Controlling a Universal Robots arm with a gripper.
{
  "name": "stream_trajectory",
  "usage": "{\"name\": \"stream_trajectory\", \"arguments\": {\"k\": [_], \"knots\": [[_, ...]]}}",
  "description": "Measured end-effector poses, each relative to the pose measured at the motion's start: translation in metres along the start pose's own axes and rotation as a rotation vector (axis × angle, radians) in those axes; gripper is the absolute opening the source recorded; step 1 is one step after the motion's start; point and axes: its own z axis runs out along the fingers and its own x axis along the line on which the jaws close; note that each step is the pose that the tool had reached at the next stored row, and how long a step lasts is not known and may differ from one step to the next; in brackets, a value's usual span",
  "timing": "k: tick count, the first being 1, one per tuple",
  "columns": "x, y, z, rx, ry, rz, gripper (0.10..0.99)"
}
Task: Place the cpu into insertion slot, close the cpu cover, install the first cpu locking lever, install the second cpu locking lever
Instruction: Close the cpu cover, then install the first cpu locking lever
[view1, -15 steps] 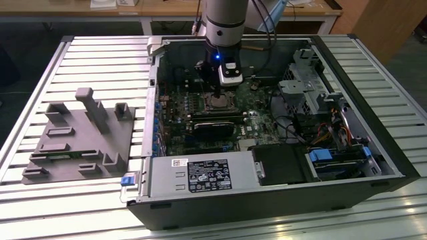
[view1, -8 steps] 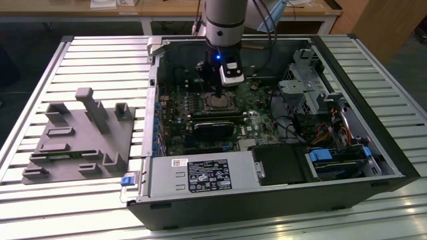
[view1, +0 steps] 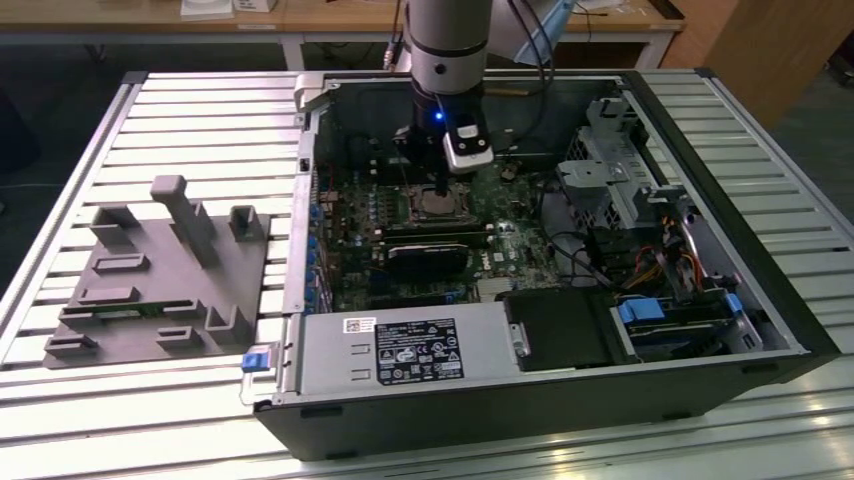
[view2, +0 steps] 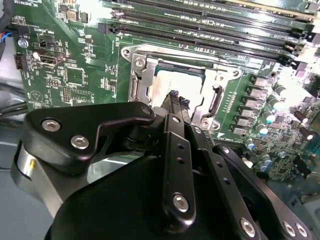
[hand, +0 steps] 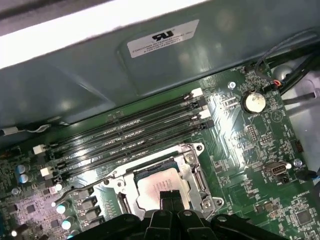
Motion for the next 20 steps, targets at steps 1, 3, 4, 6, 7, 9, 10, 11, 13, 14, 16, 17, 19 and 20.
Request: {"name": "stream_trajectory", "arguments": {"k": [1,3,4,6,7,9,10,11,13,14,16,17,19,20], "knots": [[0.0,0.0,0.0001,0.0,0.0004,-0.005,0.106],[0.0,0.0,0.0003,-0.001,0.0021,-0.033,0.106],[0.0,0.0,0.0005,-0.002,0.0032,-0.051,0.106],[0.0,0.0,0.0007,-0.003,0.0055,-0.087,0.106],[0.0,0.0,0.0008,-0.004,0.0065,-0.105,0.106],[0.0,0.0,0.001,-0.005,0.0088,-0.141,0.106],[0.0,0.0,0.0011,-0.006,0.0099,-0.16,0.106],[0.0,-0.0001,0.0012,-0.007,0.011,-0.178,0.106],[0.0001,-0.0001,0.0012,-0.008,0.0132,-0.211,0.106],[0.0001,-0.0001,0.0012,-0.008,0.0132,-0.214,0.106],[0.0,0.0,0.0004,-0.008,0.0133,-0.214,0.106],[0.0,0.0,-0.0003,-0.008,0.0132,-0.214,0.106],[0.0001,0.0,-0.0003,-0.008,0.0132,-0.214,0.106],[0.0003,-0.0001,-0.0003,-0.008,0.0132,-0.214,0.106]]}}
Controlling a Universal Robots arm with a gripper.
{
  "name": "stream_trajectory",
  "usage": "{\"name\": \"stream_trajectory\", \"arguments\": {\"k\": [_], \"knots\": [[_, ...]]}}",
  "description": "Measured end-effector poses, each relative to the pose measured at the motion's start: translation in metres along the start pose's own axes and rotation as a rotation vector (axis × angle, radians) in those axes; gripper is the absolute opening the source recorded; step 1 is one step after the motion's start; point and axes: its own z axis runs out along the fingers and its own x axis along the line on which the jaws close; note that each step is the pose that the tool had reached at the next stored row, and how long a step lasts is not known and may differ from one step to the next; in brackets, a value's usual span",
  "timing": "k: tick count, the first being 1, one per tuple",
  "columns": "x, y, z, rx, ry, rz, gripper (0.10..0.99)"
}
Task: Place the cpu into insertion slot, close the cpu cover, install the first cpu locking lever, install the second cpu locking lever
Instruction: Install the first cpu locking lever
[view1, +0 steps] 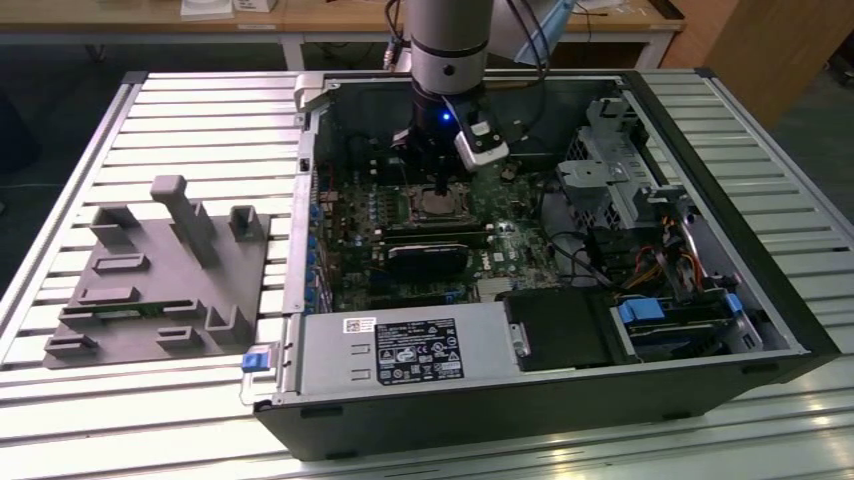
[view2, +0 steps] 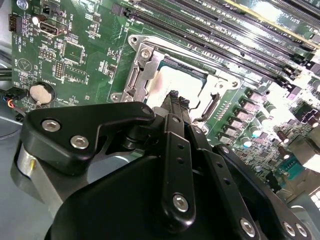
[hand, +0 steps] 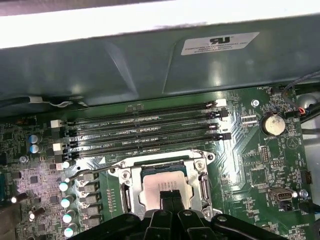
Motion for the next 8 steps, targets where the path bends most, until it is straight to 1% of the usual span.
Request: {"name": "stream_trajectory", "arguments": {"k": [3,8], "knots": [[0.0012,-0.0002,-0.0001,0.0,0.0001,0.0,0.106],[0.0055,-0.0008,-0.0002,0.0,0.0,0.0,0.106]]}}
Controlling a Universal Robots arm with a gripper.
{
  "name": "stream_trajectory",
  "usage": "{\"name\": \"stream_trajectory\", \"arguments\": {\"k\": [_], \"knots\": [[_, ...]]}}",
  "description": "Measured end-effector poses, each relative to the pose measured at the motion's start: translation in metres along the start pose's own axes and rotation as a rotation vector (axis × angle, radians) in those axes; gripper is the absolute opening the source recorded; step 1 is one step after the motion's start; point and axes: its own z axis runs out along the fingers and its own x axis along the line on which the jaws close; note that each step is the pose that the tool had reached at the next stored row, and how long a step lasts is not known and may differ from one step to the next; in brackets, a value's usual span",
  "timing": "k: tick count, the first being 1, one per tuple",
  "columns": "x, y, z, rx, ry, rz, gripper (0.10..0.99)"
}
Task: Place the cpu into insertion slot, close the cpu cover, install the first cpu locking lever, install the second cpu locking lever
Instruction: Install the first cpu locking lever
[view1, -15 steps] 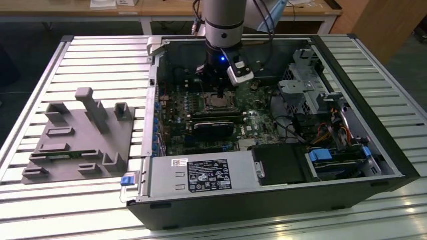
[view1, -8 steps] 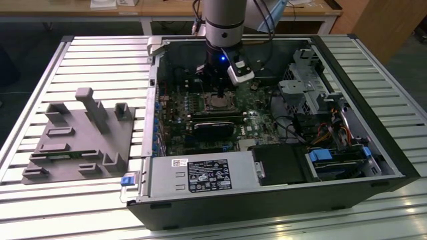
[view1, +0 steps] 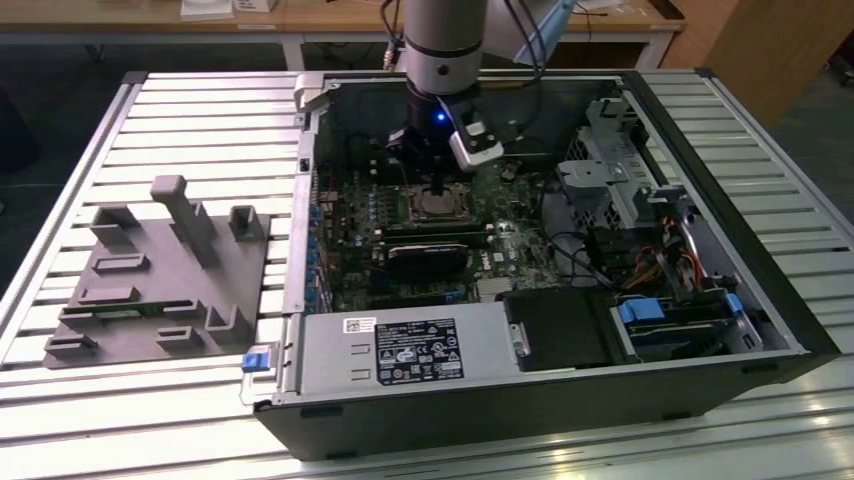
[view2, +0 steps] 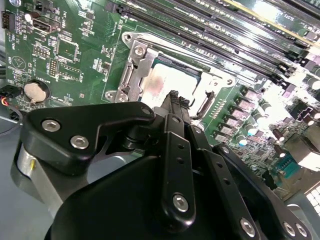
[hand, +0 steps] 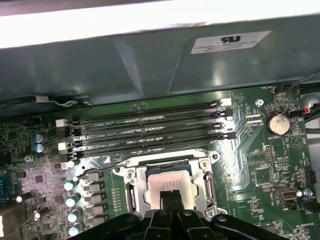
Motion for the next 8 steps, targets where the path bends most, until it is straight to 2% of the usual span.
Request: {"name": "stream_trajectory", "arguments": {"k": [8], "knots": [[0.0098,-0.0015,-0.0004,0.0,-0.0002,0.0,0.106]]}}
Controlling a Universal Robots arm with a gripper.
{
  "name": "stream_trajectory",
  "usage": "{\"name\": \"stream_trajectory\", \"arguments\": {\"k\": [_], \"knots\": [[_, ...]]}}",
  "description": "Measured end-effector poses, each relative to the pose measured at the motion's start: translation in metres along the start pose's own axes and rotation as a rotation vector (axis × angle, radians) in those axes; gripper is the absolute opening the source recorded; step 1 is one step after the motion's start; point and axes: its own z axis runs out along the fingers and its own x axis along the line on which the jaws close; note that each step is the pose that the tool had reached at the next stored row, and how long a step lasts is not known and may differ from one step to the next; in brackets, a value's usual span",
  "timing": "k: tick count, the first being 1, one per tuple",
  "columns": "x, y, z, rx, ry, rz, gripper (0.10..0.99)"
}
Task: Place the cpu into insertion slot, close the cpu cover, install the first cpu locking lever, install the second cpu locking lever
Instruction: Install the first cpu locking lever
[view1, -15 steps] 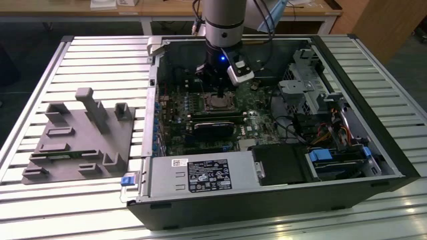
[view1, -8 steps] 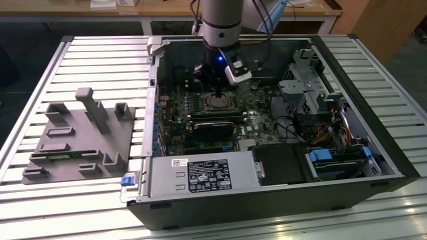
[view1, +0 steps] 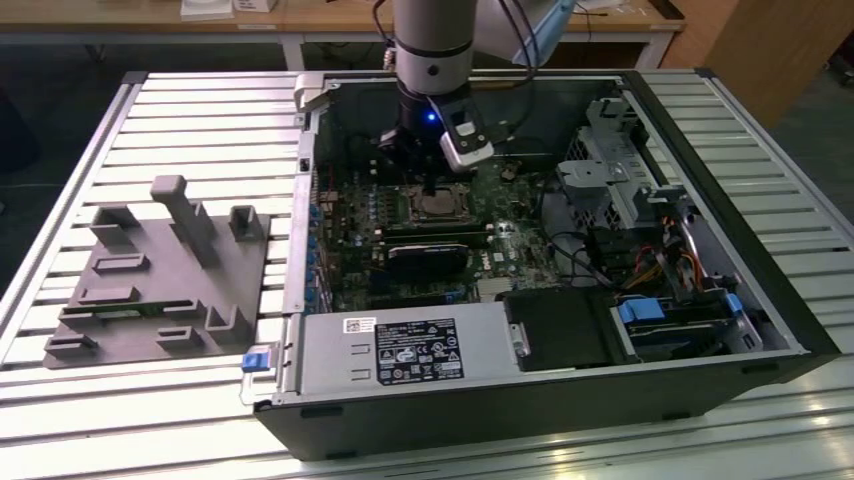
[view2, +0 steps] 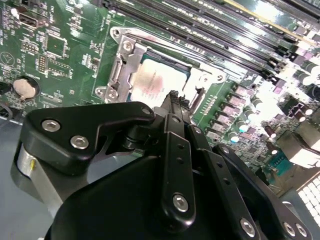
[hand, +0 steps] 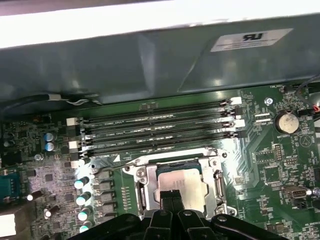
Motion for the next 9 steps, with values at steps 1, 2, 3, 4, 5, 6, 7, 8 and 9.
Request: {"name": "stream_trajectory", "arguments": {"k": [1,2,3,4,5,6,7,8,9], "knots": [[0.0007,-0.0001,0.0,0.0,0.0,0.0,0.106],[0.0014,-0.0002,-0.0001,0.0,0.0,0.0,0.106],[0.002,-0.0003,-0.0001,0.0,0.0,0.0,0.106],[0.0025,-0.0004,-0.0001,0.0,0.0,0.0,0.106],[0.0031,-0.0005,-0.0002,0.0,0.0,0.0,0.106],[0.0037,-0.0006,-0.0002,0.0,0.0,0.0,0.106],[0.0043,-0.0007,-0.0002,0.0,0.0,0.0,0.106],[0.0049,-0.0007,-0.0002,0.0,0.0,0.0,0.106],[0.0054,-0.0008,-0.0003,0.0,0.0,0.0,0.106]]}}
